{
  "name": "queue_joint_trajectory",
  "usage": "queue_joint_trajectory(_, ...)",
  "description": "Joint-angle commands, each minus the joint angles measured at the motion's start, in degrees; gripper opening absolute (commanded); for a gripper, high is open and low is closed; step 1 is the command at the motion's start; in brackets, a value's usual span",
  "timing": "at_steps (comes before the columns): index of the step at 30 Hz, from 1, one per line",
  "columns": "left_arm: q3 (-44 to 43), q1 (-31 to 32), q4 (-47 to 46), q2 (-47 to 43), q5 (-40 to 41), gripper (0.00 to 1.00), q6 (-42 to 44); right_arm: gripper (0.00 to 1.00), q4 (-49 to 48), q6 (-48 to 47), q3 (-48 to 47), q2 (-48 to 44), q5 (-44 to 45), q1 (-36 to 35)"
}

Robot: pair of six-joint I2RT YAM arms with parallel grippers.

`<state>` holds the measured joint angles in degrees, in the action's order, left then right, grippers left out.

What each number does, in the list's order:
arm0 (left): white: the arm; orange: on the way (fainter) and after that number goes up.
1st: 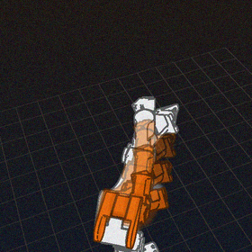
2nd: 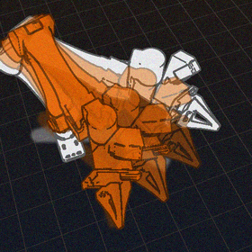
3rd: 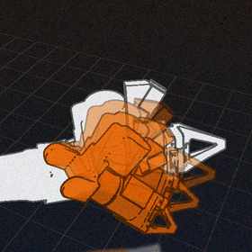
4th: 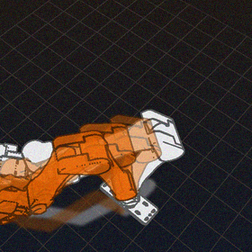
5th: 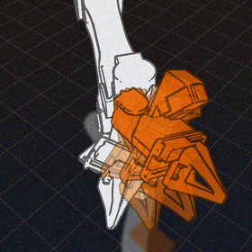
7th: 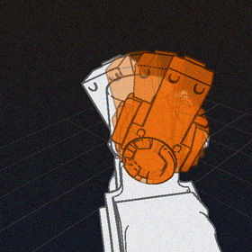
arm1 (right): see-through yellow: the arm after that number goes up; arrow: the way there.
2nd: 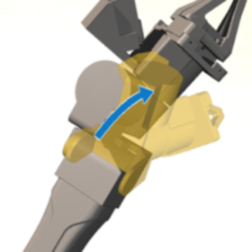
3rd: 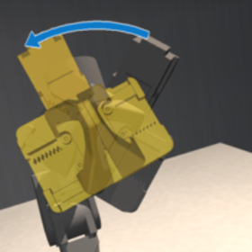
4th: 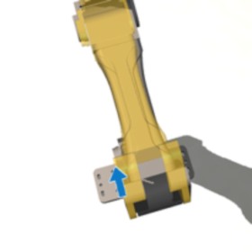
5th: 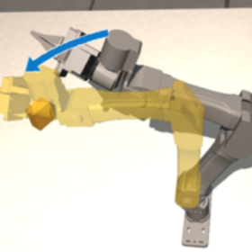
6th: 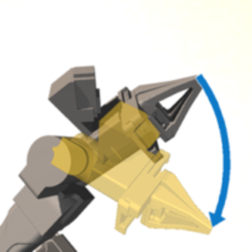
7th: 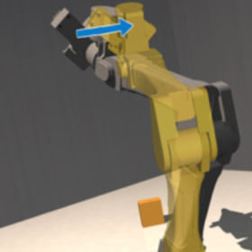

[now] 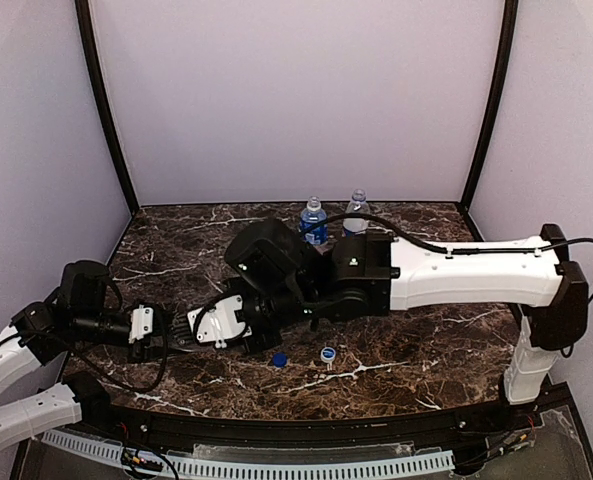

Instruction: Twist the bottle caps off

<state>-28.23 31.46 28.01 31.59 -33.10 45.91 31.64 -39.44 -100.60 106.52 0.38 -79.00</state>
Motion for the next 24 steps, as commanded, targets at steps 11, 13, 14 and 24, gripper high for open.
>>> queue_joint_trajectory(11,-0.1,-0.2,7.7,0.6,0.3,0.48,8.5,0.0,-56.2,-68.5,25.1,-6.5,21.4,-3.6)
queue_joint_trajectory(13,-0.1,-0.2,7.7,0.6,0.5,0.48,8.6,0.0,-63.7,-74.5,27.7,-6.5,19.6,-3.5)
queue_joint_trajectory(14,-0.2,-0.2,7.8,0.6,0.5,0.48,8.5,0.0,-69.1,-78.0,29.8,-6.4,18.2,-3.4)
queue_joint_trajectory(24,-0.5,-0.2,7.3,0.2,0.5,0.48,8.2,0.0,-70.5,-79.5,31.4,-6.2,14.6,-3.4)
